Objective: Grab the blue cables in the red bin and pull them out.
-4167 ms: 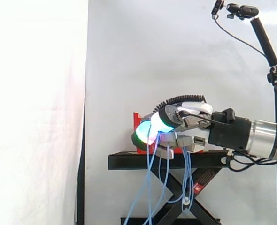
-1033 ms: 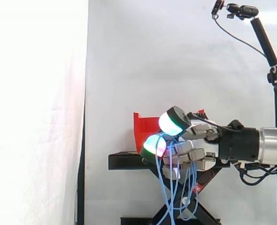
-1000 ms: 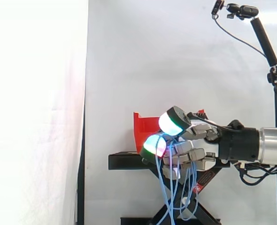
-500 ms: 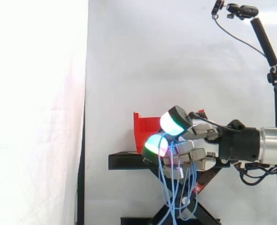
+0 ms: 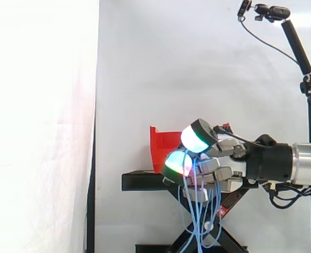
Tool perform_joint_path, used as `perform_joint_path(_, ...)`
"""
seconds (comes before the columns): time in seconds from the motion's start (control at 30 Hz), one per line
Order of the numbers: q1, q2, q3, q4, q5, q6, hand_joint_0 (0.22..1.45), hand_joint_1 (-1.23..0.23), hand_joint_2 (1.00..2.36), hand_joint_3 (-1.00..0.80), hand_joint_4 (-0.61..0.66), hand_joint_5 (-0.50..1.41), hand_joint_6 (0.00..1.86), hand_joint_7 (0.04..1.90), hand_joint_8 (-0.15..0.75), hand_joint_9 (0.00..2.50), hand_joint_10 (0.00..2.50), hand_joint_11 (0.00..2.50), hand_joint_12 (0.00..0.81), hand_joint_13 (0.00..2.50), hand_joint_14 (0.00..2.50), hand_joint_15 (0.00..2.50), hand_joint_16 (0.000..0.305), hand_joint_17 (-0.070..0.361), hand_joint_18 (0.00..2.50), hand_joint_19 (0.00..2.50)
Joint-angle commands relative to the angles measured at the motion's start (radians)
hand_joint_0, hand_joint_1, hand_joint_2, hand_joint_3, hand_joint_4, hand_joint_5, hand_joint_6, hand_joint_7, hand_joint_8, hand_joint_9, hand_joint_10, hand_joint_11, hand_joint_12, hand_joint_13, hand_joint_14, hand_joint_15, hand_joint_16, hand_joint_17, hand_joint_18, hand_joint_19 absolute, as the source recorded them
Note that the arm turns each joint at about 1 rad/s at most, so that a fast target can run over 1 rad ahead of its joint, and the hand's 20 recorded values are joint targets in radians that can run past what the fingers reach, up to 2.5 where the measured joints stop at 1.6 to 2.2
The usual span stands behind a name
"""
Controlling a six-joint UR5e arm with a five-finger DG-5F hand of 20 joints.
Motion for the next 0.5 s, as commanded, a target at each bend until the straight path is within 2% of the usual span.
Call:
perform_joint_path(0.0,0.0,0.0,0.0,0.0,0.0,0.0,0.63,-0.94,1.0,-1.0,0.28,1.11,0.1,0.87,0.385,1.76,0.01,1.93,0.323,1.23,2.5,0.52,0.054,0.121,1.25,1.21)
perform_joint_path(0.47,0.0,0.0,0.0,0.0,0.001,0.002,0.68,-0.98,1.0,-1.0,0.28,1.09,0.19,0.83,0.359,1.76,0.01,1.98,0.304,1.21,2.5,0.55,0.049,0.111,1.26,1.36)
